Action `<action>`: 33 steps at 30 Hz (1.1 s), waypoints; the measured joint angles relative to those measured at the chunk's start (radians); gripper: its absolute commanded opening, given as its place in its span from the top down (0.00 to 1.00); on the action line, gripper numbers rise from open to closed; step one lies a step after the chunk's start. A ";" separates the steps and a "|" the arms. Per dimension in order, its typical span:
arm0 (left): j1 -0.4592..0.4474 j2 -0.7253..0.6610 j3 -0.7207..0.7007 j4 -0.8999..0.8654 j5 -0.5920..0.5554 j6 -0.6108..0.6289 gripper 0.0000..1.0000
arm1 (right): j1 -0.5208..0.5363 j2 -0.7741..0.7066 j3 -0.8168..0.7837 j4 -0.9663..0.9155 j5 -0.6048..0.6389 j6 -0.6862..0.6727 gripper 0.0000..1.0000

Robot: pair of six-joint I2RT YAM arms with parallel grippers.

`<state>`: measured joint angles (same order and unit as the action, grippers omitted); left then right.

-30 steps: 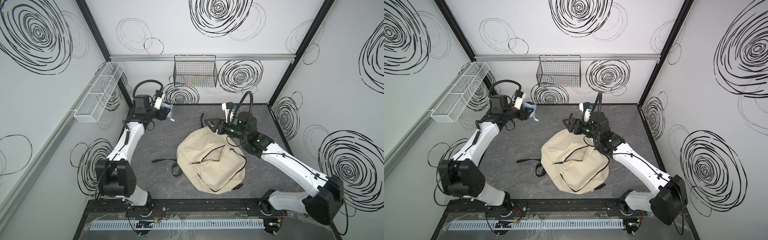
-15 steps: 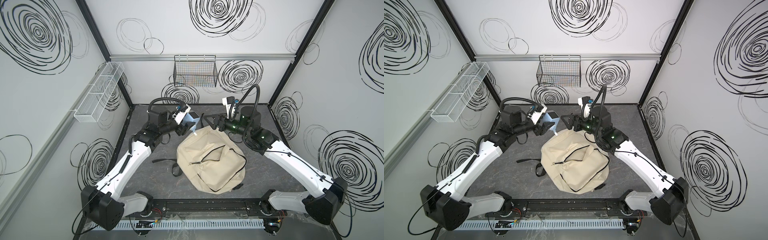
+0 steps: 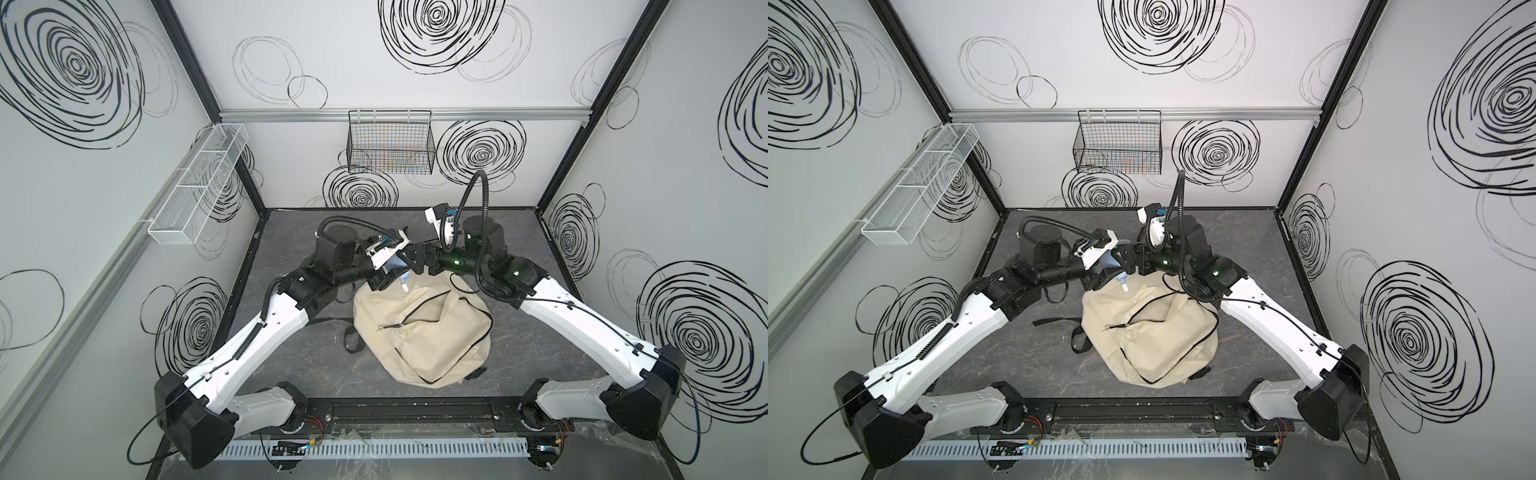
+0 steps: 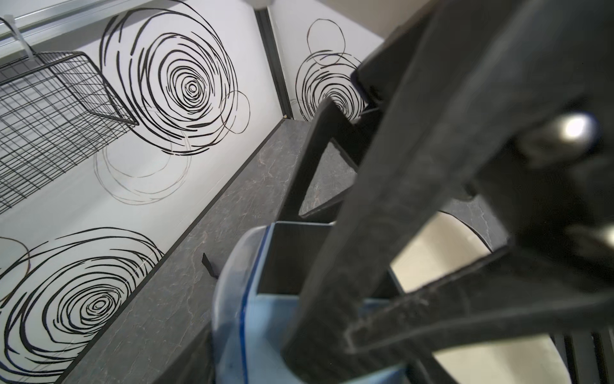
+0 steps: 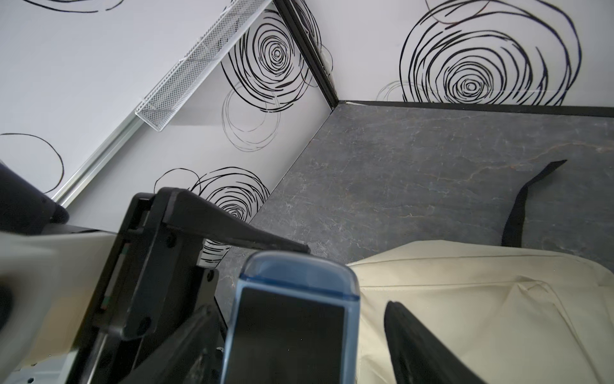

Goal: Pack books, pencil case, and school supplies into a backpack
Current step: Pass the pencil sharpener.

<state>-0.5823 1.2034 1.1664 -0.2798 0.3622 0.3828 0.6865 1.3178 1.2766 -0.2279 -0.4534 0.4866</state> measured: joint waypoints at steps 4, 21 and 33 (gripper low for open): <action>-0.034 0.000 0.004 -0.021 -0.032 0.038 0.39 | 0.000 0.014 0.000 -0.025 -0.025 -0.004 0.22; -0.085 0.000 0.023 -0.019 -0.098 0.081 0.01 | -0.134 -0.051 -0.117 -0.019 -0.188 0.084 0.70; -0.164 -0.042 -0.103 0.100 -0.222 -0.214 0.02 | -0.455 -0.286 -0.442 -0.060 -0.238 0.093 0.70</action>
<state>-0.7464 1.1614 1.0630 -0.1802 0.1406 0.1692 0.2314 1.0317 0.8349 -0.2878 -0.6918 0.5800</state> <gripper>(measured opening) 0.965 0.587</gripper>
